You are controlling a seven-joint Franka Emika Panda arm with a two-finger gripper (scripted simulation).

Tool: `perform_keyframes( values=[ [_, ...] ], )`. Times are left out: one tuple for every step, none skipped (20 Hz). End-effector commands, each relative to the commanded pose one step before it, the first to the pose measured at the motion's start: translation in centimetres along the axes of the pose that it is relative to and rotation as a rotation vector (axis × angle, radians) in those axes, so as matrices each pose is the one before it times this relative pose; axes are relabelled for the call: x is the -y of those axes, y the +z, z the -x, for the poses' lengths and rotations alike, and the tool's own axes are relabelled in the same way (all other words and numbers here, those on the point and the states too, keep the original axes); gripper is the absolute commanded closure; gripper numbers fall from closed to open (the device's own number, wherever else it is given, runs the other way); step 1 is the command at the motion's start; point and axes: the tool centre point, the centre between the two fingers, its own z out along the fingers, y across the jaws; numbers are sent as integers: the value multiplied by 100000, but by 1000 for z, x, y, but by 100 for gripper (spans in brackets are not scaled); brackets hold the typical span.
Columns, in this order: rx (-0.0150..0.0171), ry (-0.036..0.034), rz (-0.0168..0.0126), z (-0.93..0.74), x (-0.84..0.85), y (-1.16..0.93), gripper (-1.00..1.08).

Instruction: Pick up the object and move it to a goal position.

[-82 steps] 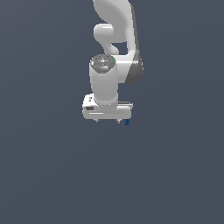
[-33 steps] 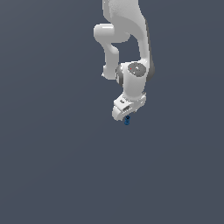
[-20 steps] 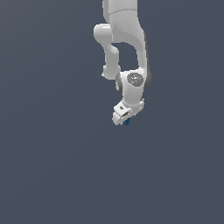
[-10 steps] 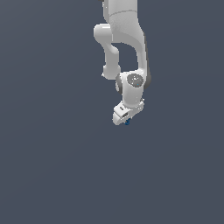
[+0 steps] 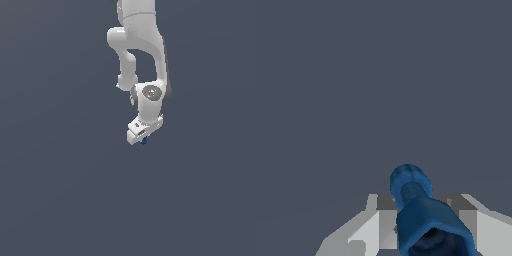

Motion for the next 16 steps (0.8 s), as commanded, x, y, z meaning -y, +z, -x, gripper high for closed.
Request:
perform_keyframes(
  values=[
    [-22,125,42,-10,-1171,-58,108],
    [0,0,0,-19,-591,-23,108],
    [0,0,0,-21,-649,-25,108],
    [0,0,0,-24,-702,-27,108],
    [0,0,0,-26,-752,-29,108],
    [0,0,0,-28,-797,-31,108],
    [0,0,0,-31,-839,-32,108],
    [0,0,0,-33,-877,-34,108],
    [0,0,0,-36,-911,-35,108],
    [0,0,0,-38,-942,-36,108],
    [0,0,0,-41,-970,-37,108],
    [0,0,0,-44,-995,-38,108],
    [0,0,0,-47,-1017,-39,108],
    [0,0,0,-48,-1018,-39,108],
    [0,0,0,-49,-987,-38,108],
    [0,0,0,-49,-957,-37,108]
  ],
)
